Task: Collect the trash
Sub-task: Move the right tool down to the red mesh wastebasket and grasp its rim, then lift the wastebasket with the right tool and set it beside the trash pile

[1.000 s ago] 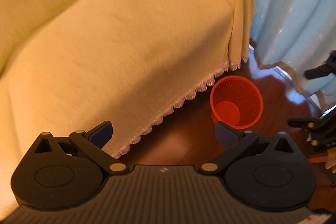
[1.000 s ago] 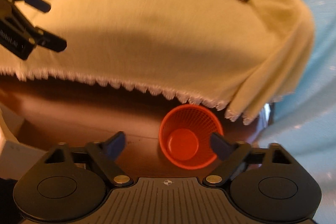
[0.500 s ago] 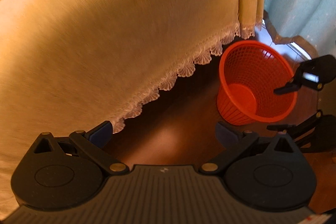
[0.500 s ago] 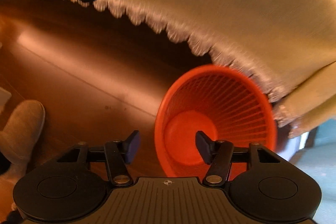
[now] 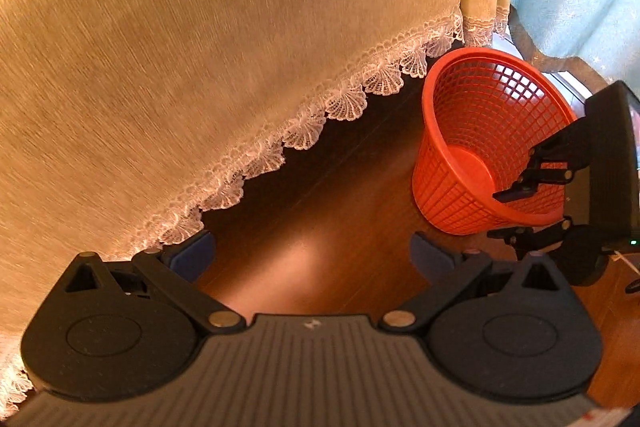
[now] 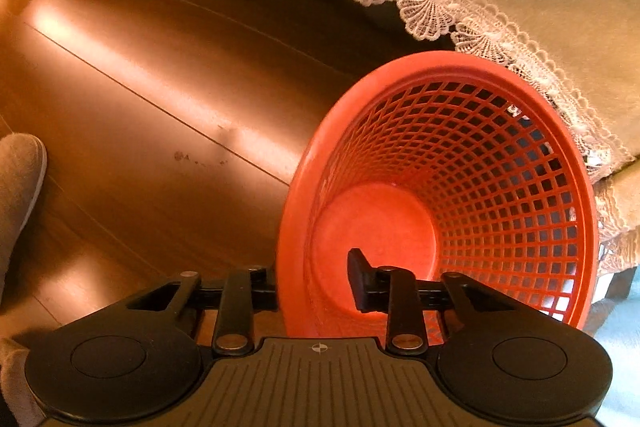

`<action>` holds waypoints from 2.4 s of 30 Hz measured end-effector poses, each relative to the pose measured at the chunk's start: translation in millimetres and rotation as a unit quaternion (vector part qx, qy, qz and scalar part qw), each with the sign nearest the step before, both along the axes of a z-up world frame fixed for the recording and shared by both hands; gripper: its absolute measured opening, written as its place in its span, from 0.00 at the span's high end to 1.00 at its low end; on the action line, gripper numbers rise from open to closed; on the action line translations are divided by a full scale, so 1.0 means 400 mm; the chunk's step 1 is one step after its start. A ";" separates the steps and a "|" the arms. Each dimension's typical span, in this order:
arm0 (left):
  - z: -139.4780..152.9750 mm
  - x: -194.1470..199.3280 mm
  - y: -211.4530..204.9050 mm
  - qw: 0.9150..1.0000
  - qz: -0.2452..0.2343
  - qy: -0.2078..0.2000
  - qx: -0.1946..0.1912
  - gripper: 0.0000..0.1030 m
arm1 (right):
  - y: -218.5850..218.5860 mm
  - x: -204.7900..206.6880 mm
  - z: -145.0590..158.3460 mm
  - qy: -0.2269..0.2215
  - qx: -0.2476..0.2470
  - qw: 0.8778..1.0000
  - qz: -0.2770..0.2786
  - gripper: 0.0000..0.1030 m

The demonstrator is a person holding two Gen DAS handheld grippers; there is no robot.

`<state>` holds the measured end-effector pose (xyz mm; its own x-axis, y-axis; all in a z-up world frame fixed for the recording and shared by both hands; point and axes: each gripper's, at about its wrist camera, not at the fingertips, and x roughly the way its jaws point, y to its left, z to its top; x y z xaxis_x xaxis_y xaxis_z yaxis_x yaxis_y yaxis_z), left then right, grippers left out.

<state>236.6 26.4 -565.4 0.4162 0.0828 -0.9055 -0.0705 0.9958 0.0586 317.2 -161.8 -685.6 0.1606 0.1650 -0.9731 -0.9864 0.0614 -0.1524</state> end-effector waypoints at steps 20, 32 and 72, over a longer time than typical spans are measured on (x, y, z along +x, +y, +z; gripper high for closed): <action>0.186 0.033 0.001 1.000 -0.005 -0.009 -0.011 0.02 | 0.038 -0.038 0.246 -0.036 -0.061 0.997 0.030 0.99; 0.725 0.085 0.129 0.998 -0.025 -0.051 -0.010 0.01 | 0.178 -0.053 0.858 -0.072 -0.062 0.995 -0.018 0.99; 1.029 0.728 0.595 0.989 -0.141 -0.039 0.004 0.01 | 0.544 0.452 1.117 -0.088 -0.078 0.989 -0.094 0.99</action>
<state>527.8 264.5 -153.9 0.4923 -0.0397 -0.8695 0.2060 0.9759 0.0720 498.0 55.7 -238.9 0.3432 -0.0340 -0.9387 -0.9174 0.2024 -0.3427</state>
